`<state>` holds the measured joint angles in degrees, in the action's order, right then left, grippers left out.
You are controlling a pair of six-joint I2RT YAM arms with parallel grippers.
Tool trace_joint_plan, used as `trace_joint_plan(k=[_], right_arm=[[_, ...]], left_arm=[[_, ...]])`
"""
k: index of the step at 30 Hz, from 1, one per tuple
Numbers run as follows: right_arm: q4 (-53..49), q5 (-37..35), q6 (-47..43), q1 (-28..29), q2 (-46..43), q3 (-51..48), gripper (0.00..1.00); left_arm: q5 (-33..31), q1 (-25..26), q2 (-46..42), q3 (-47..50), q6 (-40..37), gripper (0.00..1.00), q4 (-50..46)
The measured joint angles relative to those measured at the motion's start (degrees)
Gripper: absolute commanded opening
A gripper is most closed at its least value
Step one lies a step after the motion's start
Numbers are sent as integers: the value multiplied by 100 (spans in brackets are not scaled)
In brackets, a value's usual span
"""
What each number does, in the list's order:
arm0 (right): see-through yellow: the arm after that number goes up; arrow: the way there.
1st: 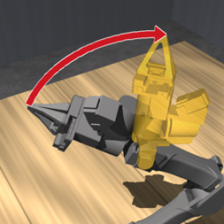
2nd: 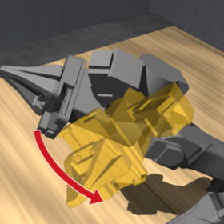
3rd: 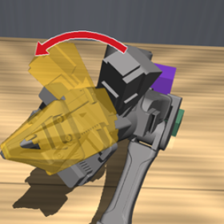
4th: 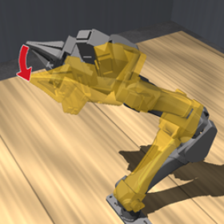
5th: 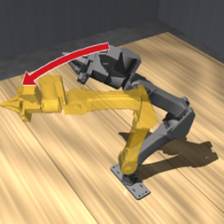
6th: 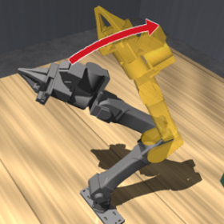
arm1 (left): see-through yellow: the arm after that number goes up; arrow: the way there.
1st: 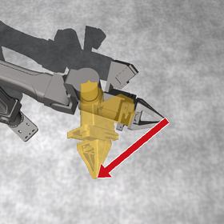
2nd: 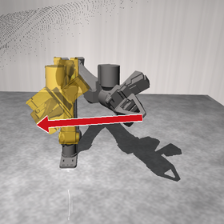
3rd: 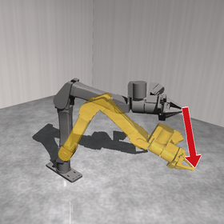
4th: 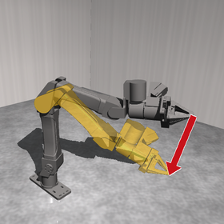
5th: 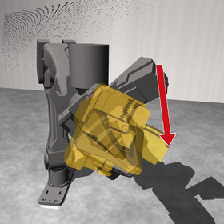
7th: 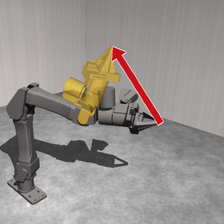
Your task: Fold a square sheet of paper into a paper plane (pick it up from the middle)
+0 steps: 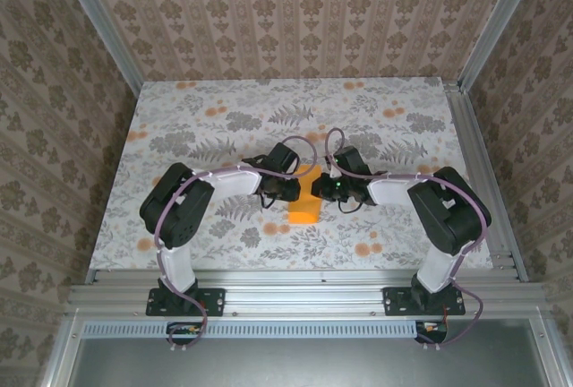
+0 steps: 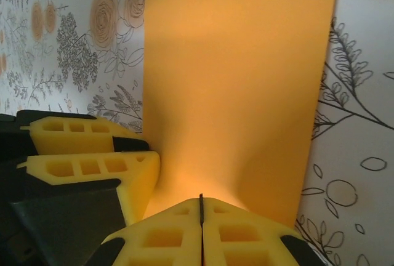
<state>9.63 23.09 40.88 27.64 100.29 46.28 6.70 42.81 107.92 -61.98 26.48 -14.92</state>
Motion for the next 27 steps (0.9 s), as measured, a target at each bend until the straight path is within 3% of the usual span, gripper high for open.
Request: trace_joint_plan(k=[16,27], right_arm=[[-219,236,-411,-4,76,-188,9],[-586,341,-466,-4,-487,-671,10]], left_arm=[[39,-11,0,7,-68,23,4],[55,-11,9,-2,-131,22,-9]])
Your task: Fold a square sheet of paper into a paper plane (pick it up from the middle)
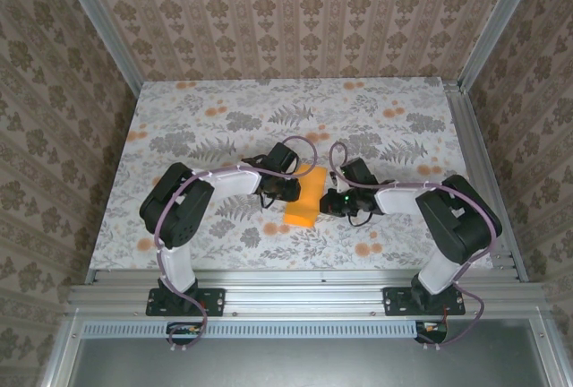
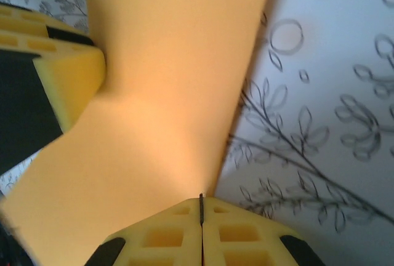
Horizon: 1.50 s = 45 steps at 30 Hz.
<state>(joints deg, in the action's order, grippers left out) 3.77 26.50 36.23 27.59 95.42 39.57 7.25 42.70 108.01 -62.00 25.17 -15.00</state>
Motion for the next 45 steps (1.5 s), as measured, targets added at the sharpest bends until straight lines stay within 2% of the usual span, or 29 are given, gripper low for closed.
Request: trace_joint_plan(k=[9,17,33,45], right_arm=[[393,142,623,0,0,173,10],[758,378,761,59,728,619,10],[20,789,-297,155,758,608,10],[20,802,-328,321,109,-179,10]], left_arm=[[2,0,0,-4,-42,23,-7],[4,0,0,-4,-61,23,-4],[79,-37,26,-42,-146,22,-52],[109,-48,63,-116,-195,22,-155]])
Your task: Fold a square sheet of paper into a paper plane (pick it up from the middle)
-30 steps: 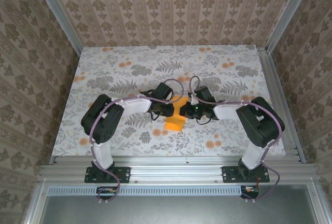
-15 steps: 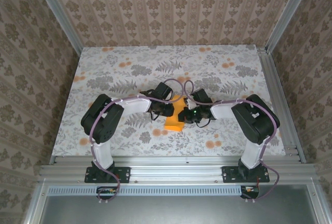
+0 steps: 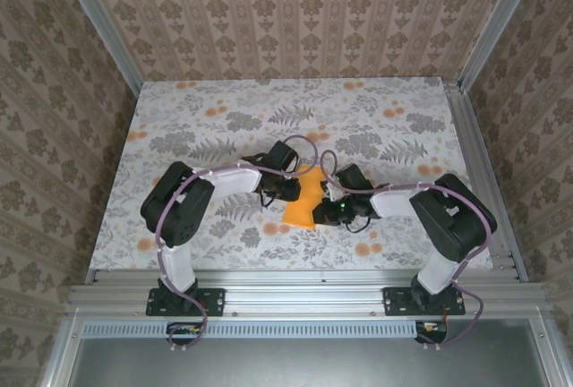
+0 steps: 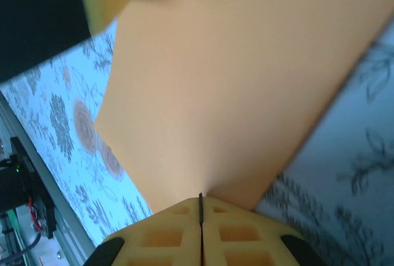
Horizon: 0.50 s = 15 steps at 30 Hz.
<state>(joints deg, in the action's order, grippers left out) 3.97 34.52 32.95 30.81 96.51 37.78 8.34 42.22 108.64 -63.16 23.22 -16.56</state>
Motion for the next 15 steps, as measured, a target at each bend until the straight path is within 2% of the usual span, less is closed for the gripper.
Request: trace_joint_plan(k=[8,15], right_arm=[[-398,0,317,127,-378,-203,10],[-31,-114,966,136,-391,-52,10]], left_arm=[[4,0,0,0,-33,23,0],[11,-2,0,0,-37,22,2]])
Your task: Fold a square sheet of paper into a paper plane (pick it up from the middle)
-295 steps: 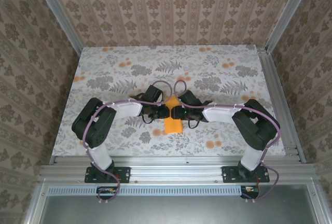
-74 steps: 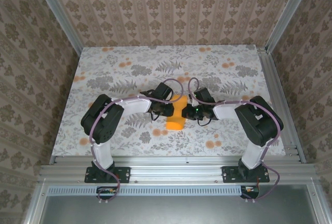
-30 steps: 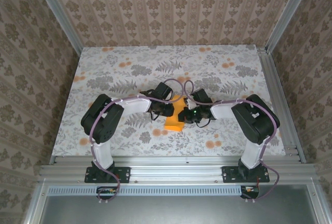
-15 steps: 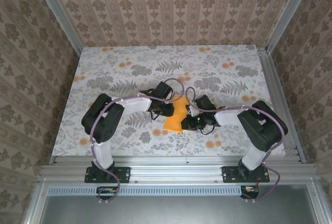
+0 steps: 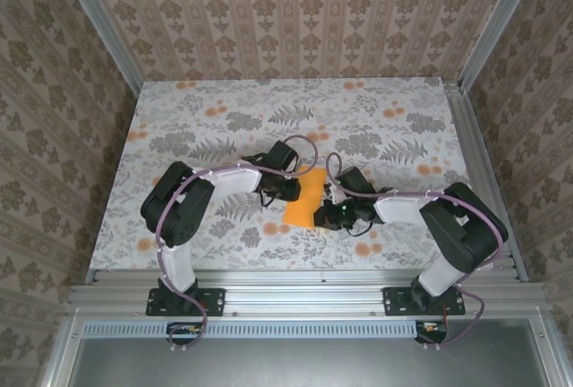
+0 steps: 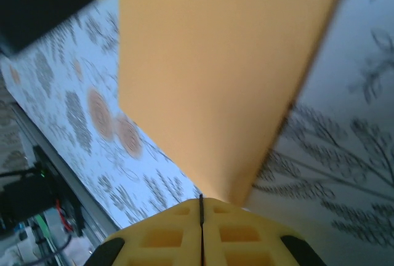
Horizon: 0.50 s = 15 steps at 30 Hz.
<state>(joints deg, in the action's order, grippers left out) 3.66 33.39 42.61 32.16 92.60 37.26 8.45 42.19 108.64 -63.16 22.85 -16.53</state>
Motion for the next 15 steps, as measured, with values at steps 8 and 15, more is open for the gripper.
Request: trace_joint_plan(k=[8,15], right_arm=[[214,-162,105,120,656,433,10],[-105,-234,-155,181,518,367,10]], left_arm=[[57,-24,0,9,-2,23,9],[66,-28,-7,13,-2,23,17]])
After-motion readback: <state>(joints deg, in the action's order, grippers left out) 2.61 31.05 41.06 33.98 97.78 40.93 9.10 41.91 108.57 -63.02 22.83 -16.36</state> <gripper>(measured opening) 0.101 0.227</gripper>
